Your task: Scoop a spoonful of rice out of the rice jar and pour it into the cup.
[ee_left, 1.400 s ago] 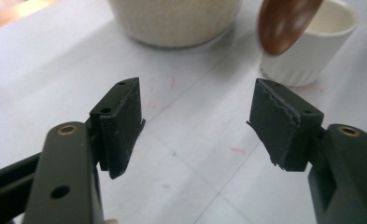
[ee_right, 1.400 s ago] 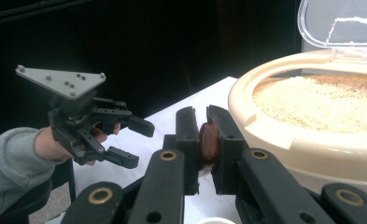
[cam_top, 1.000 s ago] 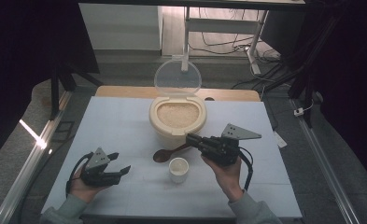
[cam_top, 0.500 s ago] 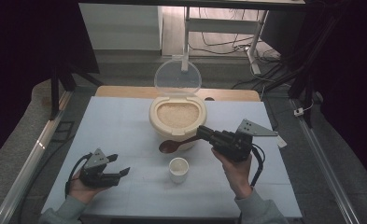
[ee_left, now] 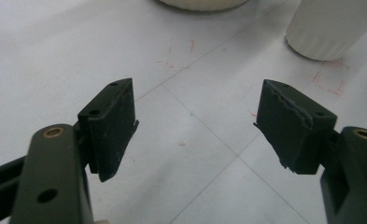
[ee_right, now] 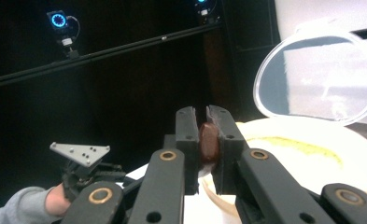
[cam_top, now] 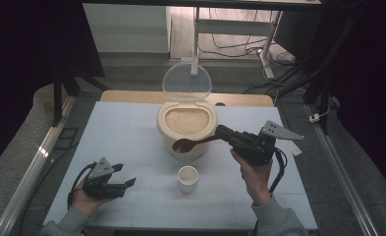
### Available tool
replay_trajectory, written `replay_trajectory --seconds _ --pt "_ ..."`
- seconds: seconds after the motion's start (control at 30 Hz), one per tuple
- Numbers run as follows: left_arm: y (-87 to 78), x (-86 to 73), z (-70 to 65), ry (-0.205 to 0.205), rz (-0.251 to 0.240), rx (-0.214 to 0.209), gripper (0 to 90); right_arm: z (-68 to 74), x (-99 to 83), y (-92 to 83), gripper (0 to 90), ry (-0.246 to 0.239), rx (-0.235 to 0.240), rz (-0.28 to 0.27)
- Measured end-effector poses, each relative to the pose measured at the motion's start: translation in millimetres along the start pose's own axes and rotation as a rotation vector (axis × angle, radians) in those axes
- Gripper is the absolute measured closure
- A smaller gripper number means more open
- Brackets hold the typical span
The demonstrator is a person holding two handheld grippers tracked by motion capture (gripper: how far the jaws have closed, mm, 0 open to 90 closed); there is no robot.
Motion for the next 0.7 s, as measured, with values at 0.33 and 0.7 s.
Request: replay_trajectory --seconds 0.33,0.7 --pt "0.9 -1.9 -0.6 -0.003 0.011 -0.006 27.6 -28.8 8.8 1.5 82.9 0.014 -0.075 -0.025" --pt "2.8 -2.7 -1.5 0.006 0.021 -0.007 27.3 -67.9 11.6 11.1 82.9 0.016 -0.191 0.018"
Point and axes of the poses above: each handheld gripper's, and its own axes: y roughly forward along the jaws, x roughly out of its top, z roughly to its left, the point moved 5 cm from there along y, roughly forward along the jaws, and after that the axes turned 15 degrees about -y, right-handed, at the moved point
